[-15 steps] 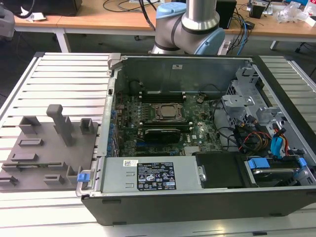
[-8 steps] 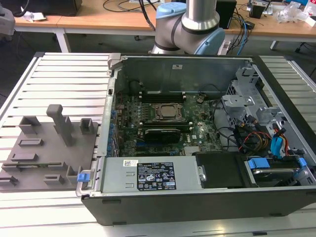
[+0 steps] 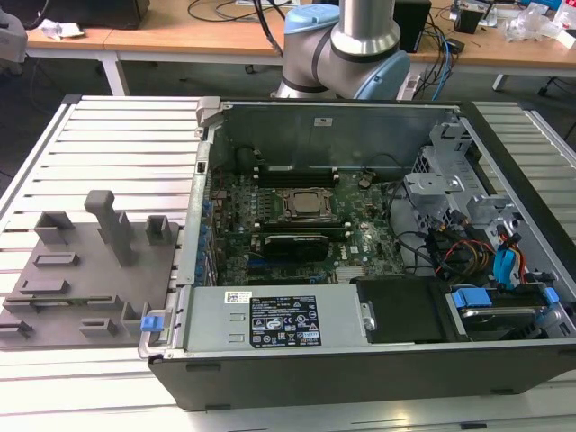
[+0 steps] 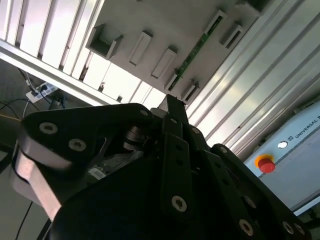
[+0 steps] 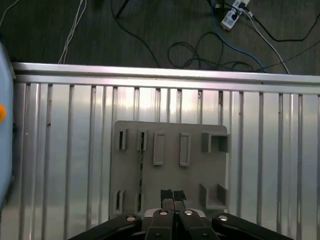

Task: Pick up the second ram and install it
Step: 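Pick up the second ram and move it above second insertion slot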

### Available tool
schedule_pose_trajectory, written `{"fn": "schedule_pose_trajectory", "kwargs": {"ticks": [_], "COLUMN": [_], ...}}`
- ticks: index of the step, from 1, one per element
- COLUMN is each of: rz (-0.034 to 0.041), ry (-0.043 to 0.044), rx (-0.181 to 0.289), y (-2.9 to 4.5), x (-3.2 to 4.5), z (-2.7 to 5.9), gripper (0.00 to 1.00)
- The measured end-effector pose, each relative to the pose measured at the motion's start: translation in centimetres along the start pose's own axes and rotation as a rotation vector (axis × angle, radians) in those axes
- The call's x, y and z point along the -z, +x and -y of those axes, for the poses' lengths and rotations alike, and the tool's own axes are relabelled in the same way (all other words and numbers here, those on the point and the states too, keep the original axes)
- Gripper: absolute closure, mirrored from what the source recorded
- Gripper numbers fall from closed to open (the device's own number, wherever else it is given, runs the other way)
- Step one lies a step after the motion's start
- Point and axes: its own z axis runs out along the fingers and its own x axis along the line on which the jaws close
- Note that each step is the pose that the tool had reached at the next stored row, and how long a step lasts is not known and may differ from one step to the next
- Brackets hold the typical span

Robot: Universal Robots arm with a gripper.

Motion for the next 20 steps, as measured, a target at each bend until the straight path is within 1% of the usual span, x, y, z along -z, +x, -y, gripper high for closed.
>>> {"fn": "schedule_pose_trajectory", "kwargs": {"ticks": [2, 6, 7, 9, 12, 20], "rz": [0.0013, 0.0014, 0.0014, 0.0015, 0.0014, 0.0014], "ry": [0.0010, 0.0010, 0.0011, 0.0011, 0.0009, 0.0011], "rx": [-0.032, -0.033, -0.034, -0.034, -0.034, -0.034], "y": [0.01, 0.01, 0.01, 0.01, 0.01, 0.03], "x": [-0.01, -0.01, -0.01, -0.01, -0.01, -0.84], "z": [0.00, 0.00, 0.00, 0.00, -0.01, 0.03], "gripper": [0.89, 0.89, 0.76, 0.64, 0.64, 0.64]}}
